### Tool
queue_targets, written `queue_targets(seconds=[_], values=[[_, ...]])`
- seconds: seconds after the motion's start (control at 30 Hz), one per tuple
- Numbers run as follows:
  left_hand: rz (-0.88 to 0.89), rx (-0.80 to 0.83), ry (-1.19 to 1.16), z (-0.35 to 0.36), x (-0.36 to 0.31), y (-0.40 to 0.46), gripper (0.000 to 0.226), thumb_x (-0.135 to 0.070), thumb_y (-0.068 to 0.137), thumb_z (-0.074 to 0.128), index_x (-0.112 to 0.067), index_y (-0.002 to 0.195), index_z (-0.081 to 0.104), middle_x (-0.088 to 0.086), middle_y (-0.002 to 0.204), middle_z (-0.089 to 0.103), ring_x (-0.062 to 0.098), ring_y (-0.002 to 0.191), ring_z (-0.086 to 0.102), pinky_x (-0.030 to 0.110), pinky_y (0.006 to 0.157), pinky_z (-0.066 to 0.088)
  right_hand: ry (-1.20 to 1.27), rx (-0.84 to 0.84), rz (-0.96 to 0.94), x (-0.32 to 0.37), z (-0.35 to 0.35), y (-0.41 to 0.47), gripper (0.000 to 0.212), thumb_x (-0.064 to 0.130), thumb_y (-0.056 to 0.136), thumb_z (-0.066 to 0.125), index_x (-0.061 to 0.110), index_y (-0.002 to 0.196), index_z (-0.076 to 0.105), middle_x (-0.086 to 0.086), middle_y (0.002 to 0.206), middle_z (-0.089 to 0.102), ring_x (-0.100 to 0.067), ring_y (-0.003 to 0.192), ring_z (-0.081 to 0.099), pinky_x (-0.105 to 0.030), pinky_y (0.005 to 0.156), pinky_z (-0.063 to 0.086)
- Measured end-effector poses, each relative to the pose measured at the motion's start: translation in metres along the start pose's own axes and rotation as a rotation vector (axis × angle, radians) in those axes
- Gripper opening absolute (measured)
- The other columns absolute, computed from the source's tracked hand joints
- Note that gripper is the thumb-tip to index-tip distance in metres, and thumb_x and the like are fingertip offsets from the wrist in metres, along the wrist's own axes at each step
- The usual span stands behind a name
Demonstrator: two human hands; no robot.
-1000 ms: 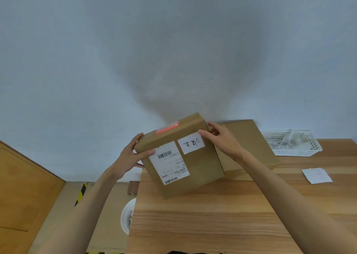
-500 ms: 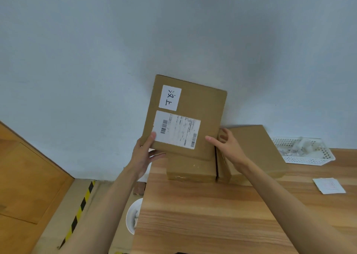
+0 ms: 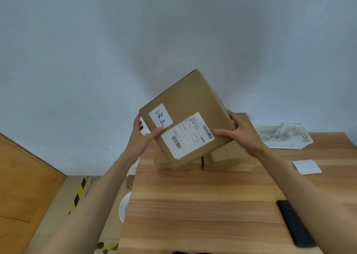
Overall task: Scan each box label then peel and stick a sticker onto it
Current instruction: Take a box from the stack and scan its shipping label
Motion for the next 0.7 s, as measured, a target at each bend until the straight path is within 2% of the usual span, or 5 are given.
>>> queue_targets(seconds=[0.13,0.2,0.33,0.53,0.7], values=[[0.097,0.074,0.097,0.013,-0.007,-0.016,0.116,-0.043,0.077,0.086,-0.042,0.160,0.006,-0.025,0.151,0.029,-0.030,0.115,0.037,0.012,0.097,0.038,-0.133,0.098,0.024,-0.005,-0.024,-0.008,0.086,0.028,0.068,0.092,0.044,0.142,0.050,0.015,0.120,0.067,-0.002,0.105,0.066,-0.029,0.091,0.056],[0.064,0.172,0.106,0.023,-0.004,-0.026,0.109,-0.046,0.077,0.086,-0.050,0.157,0.012,-0.026,0.148,0.036,-0.012,0.127,0.045,0.023,0.102,0.045,-0.188,0.130,0.021,-0.006,-0.031,-0.013,0.084,0.026,0.066,0.093,0.049,0.137,0.053,0.014,0.120,0.068,-0.006,0.109,0.065,-0.033,0.094,0.056],[0.020,0.301,0.089,0.039,0.013,-0.047,0.046,-0.033,0.085,0.081,-0.039,0.124,0.057,-0.012,0.109,0.074,0.006,0.097,0.072,0.024,0.081,0.060,-0.234,0.131,0.033,-0.011,-0.037,-0.027,0.082,0.028,0.064,0.094,0.045,0.135,0.057,0.015,0.120,0.067,-0.008,0.113,0.063,-0.038,0.101,0.053],[-0.109,0.262,-0.031,0.049,0.047,-0.086,0.036,-0.044,0.085,0.078,-0.030,0.116,0.066,-0.010,0.100,0.078,0.011,0.093,0.074,0.027,0.075,0.057,-0.020,-0.179,0.090,-0.028,-0.021,-0.071,0.091,0.029,0.073,0.089,0.025,0.149,0.039,0.022,0.123,0.055,0.008,0.106,0.057,-0.013,0.085,0.048],[-0.233,0.211,-0.144,0.056,0.079,-0.139,0.030,-0.039,0.085,0.080,-0.028,0.110,0.068,-0.009,0.094,0.078,0.006,0.083,0.074,0.016,0.057,0.053,0.030,-0.304,0.236,-0.057,0.011,-0.123,0.094,0.040,0.079,0.083,0.016,0.153,0.031,0.002,0.147,0.047,-0.005,0.123,0.049,-0.019,0.094,0.045]])
Point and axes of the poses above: each hand's wrist, its own y-axis towards the middle knuckle, its own z-axis out of the palm, x = y × z, the point moved 3 cm from there along y, towards the middle knuckle
